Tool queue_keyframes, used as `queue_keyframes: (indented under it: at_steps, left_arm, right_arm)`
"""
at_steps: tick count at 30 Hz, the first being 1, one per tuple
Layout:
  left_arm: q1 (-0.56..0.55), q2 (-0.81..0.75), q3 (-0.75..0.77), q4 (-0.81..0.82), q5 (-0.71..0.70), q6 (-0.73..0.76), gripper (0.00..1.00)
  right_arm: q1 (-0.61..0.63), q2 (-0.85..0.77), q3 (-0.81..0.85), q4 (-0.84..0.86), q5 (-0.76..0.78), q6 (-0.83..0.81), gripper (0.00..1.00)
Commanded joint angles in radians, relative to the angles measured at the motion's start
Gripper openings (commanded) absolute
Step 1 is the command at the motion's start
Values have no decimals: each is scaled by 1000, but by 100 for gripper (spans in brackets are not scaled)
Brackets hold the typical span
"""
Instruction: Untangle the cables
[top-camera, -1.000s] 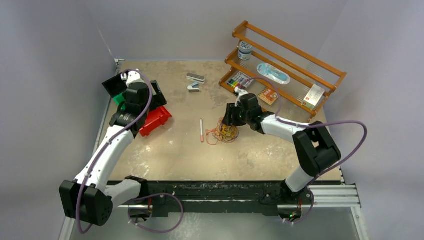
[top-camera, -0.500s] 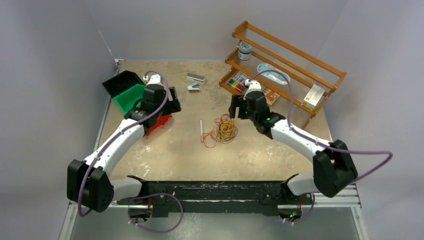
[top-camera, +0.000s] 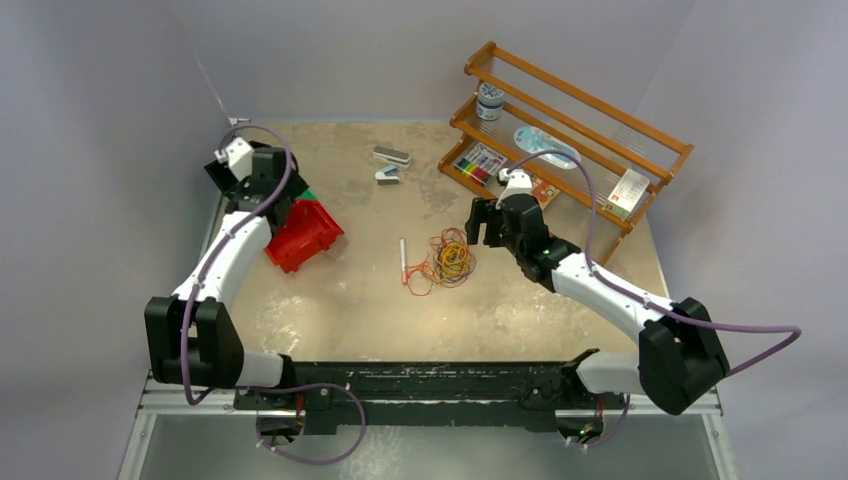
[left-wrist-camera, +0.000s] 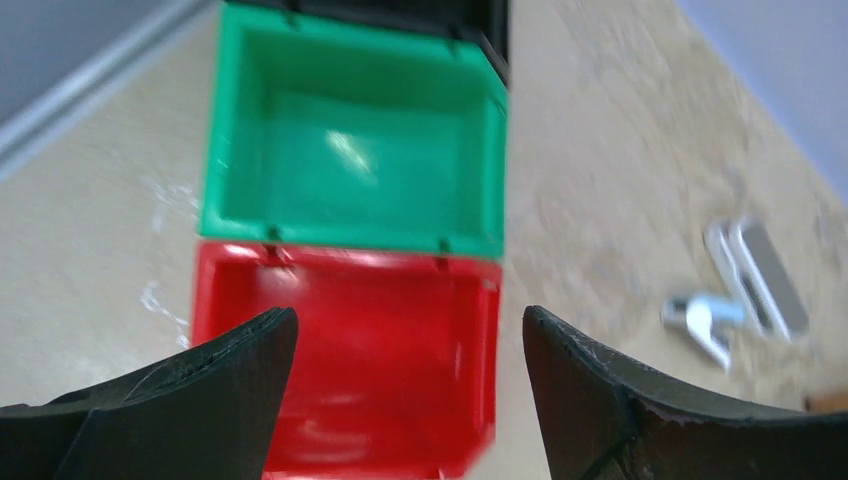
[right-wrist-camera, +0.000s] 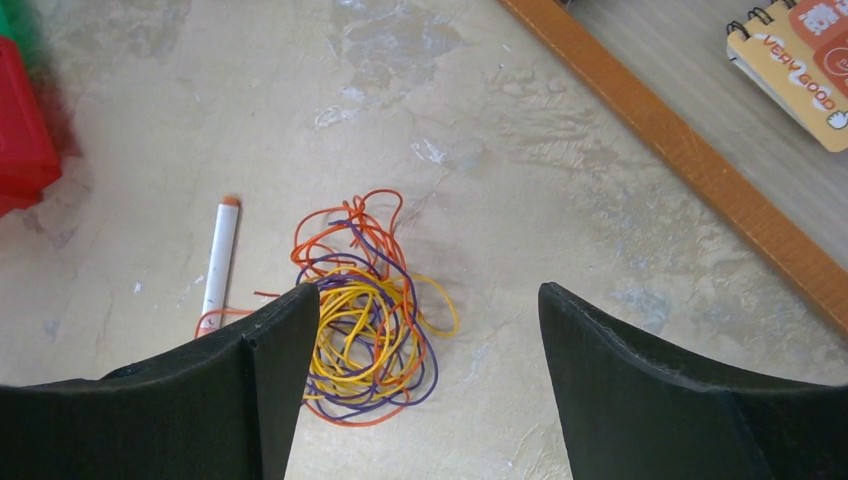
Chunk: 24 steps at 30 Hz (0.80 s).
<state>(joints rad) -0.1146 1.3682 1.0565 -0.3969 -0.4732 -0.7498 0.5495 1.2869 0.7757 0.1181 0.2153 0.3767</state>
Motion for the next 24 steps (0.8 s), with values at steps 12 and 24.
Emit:
queue_keyframes:
  at_steps: [12, 24]
  left_arm:
    - [311, 177, 180, -72, -43, 44, 78]
    - [345, 412, 321, -168, 26, 158, 54]
  right_arm:
    - [0, 9, -10, 98, -51, -8, 82]
    - [0, -14, -23, 106, -54, -36, 82]
